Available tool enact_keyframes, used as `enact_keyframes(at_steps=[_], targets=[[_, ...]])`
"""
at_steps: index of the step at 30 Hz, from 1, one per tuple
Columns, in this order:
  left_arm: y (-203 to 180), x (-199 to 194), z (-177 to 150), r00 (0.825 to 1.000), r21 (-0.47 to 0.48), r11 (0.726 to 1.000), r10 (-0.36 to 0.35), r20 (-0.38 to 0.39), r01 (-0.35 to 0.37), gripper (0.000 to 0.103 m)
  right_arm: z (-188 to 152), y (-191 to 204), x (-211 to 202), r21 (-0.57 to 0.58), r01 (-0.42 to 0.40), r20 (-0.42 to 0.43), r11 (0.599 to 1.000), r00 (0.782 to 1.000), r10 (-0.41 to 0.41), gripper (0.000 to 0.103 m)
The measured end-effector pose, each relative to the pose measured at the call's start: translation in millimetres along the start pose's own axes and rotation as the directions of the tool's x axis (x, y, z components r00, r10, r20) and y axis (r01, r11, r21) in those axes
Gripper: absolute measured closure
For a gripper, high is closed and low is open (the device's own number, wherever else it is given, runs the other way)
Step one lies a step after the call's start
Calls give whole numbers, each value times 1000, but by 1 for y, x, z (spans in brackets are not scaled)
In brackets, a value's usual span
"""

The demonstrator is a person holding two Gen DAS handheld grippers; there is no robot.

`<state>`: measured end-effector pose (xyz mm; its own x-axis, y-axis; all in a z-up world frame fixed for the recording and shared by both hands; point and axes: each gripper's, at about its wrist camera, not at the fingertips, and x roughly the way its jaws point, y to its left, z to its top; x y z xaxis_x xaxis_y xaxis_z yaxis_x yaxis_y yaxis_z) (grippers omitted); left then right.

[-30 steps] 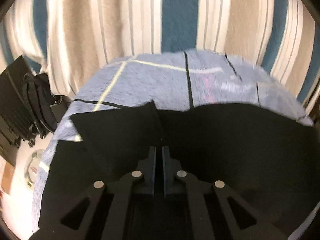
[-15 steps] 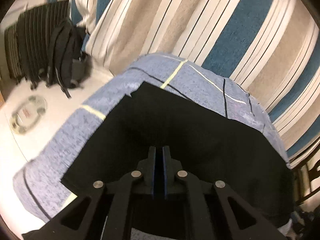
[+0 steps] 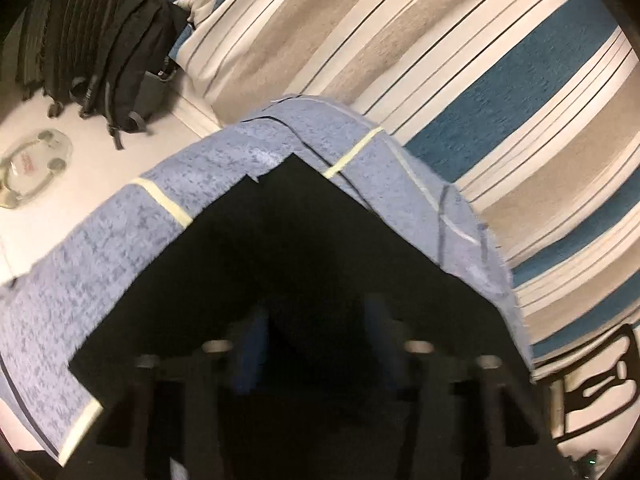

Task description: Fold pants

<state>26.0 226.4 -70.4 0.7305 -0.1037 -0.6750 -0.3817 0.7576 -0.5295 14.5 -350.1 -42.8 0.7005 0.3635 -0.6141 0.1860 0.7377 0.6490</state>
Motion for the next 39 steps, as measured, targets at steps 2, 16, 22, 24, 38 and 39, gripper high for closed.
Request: enact_keyframes(at_steps=[2, 16, 22, 24, 38, 39], targets=[[0, 6, 3, 1000, -12, 1000, 18, -22, -19, 92, 3, 3, 4, -9, 36, 3, 999, 999, -36, 63], [-11, -64, 10, 995, 69, 997, 32, 91, -38, 96, 13, 12, -46, -8, -22, 82, 1000, 996, 22, 94], [17, -33, -6, 994, 28, 994, 103, -21, -102, 96, 1, -24, -19, 88, 51, -27, 995, 998, -48, 94], [17, -37, -8, 995, 36, 995, 98, -12, -97, 96, 0, -21, -20, 69, 57, -20, 996, 998, -56, 94], [18, -48, -13, 983, 109, 977, 185, 9, -185, 91, 5, -22, -28, 17, 111, -33, 994, 993, -111, 79], [20, -54, -11, 975, 107, 969, 219, 37, -222, 91, 6, -21, -33, 1, 138, -17, 990, 990, -138, 77]])
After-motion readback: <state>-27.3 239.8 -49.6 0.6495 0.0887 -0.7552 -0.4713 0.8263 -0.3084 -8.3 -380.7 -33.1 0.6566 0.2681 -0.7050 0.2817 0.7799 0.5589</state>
